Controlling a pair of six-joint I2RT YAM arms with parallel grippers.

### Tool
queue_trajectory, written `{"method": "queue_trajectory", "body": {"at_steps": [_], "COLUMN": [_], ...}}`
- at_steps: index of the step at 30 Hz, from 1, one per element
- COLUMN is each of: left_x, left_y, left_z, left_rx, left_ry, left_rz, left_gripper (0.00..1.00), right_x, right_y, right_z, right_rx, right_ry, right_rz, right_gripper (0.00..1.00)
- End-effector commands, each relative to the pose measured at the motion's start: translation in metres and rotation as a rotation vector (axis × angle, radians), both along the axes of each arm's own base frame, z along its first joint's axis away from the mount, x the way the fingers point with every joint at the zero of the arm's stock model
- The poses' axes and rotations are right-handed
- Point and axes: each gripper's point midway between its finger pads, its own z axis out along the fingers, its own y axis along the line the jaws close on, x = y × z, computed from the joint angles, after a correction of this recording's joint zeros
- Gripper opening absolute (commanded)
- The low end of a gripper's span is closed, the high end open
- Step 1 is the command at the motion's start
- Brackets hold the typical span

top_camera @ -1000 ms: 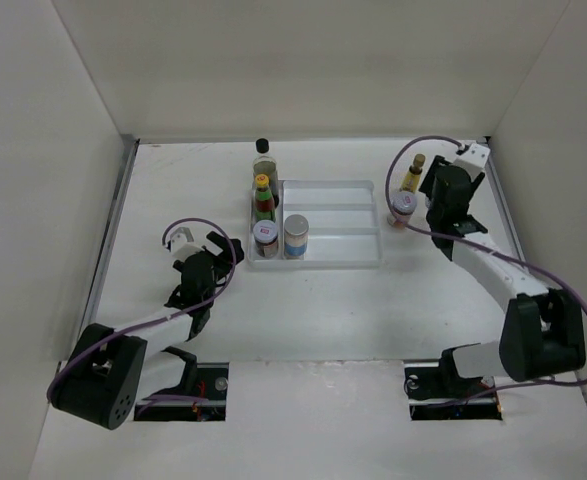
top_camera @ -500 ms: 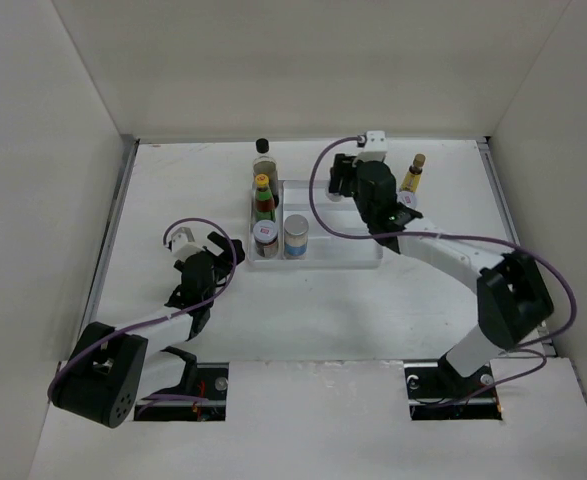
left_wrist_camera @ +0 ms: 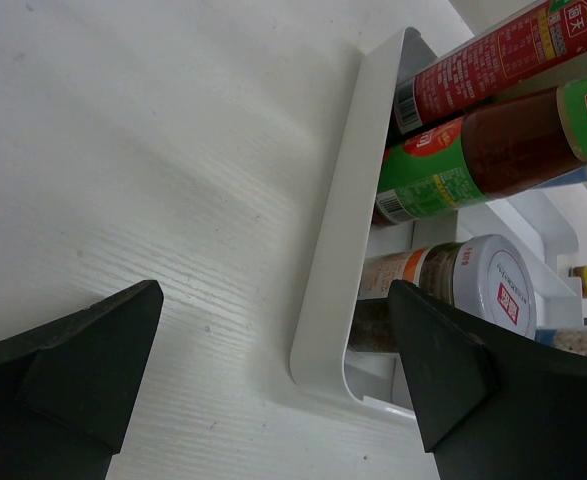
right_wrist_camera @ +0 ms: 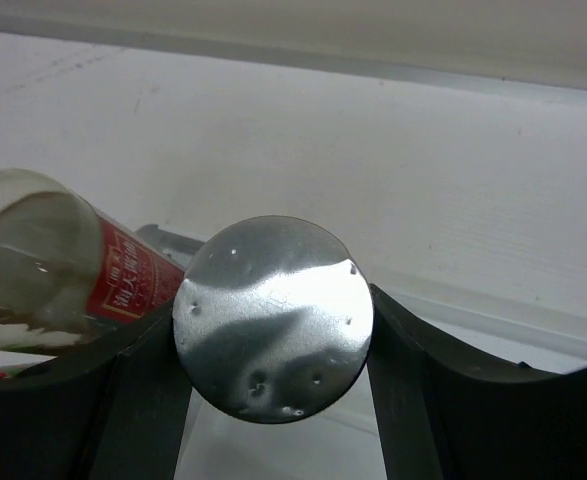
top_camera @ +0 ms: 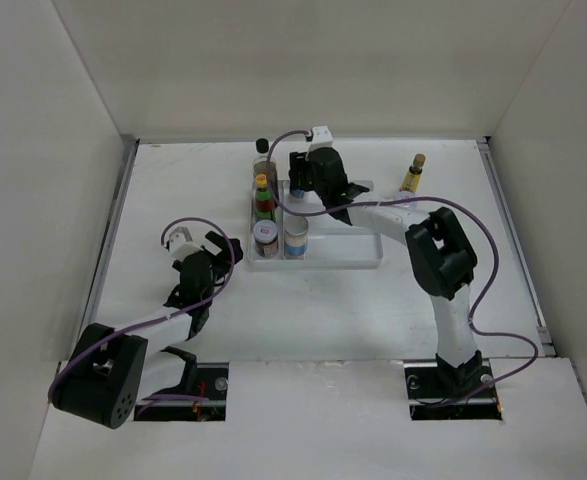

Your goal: Organize the condiment bottles

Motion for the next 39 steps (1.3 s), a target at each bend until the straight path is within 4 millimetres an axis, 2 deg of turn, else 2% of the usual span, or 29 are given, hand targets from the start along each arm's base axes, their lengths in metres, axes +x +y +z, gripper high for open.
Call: {"method": "queue_trajectory", "body": {"at_steps": [1, 5, 7, 9, 11, 14, 17, 21, 23, 27, 30, 32, 35, 39], "left_x": [0.009, 0.009, 0.009, 0.01, 0.009, 0.01, 0.01, 0.01, 0.009, 0.009, 0.009, 0.009, 0.01, 0.009], "left_y": [-0.003, -0.002, -0.003, -0.003, -0.003, -0.005, -0.005, -0.003, -0.002, -0.001, -0.002, -0.002, -0.003, -0.003], "left_z": [0.021, 0.021, 0.021, 0.019, 0.02, 0.019, 0.021, 0.02, 0.022, 0.021, 0.022, 0.023, 0.02, 0.023], "left_rx": [-0.03, -0.032, -0.032, -0.03, -0.033, -0.031, -0.035, -0.032, -0.036, -0.033, -0.035, -0.034, -0.033, -0.034], "left_ry": [-0.071, -0.072, -0.069, -0.063, -0.069, -0.064, -0.068, -0.068, -0.075, -0.073, -0.075, -0.077, -0.067, -0.079], "left_rz": [-0.001, -0.001, -0.004, -0.001, -0.002, -0.007, -0.012, -0.005, -0.005, 0.001, -0.004, -0.001, -0.007, -0.003], "left_gripper": [1.0, 1.0, 1.0, 1.0, 1.0, 1.0, 1.0, 1.0, 1.0, 1.0, 1.0, 1.0, 1.0, 1.0], "right_x": [0.002, 0.002, -0.002, -0.003, -0.006, -0.013, -0.019, -0.037, -0.045, -0.056, -0.065, -0.074, -0.076, -0.068], "right_y": [0.026, 0.031, 0.032, 0.032, 0.029, 0.02, 0.003, -0.046, -0.078, -0.163, -0.235, -0.266, -0.286, -0.284], "right_z": [0.047, 0.019, 0.007, 0.005, 0.018, 0.056, 0.095, 0.124, 0.127, 0.098, 0.063, 0.042, 0.009, -0.02], "right_rx": [0.085, 0.055, 0.049, 0.062, 0.08, 0.132, 0.177, 0.216, 0.218, 0.172, 0.114, 0.087, 0.047, 0.045], "right_ry": [-0.095, -0.056, -0.03, -0.023, -0.035, -0.084, -0.135, -0.176, -0.187, -0.157, -0.112, -0.079, 0.005, 0.078], "right_rz": [0.038, 0.041, 0.038, 0.034, 0.028, 0.01, -0.01, -0.079, -0.126, -0.312, -0.501, -0.59, -0.632, -0.615], "right_gripper": [0.56, 0.6, 0.72, 0.86, 0.93, 0.99, 1.0, 1.0, 1.0, 1.0, 1.0, 1.0, 1.0, 1.0]}}
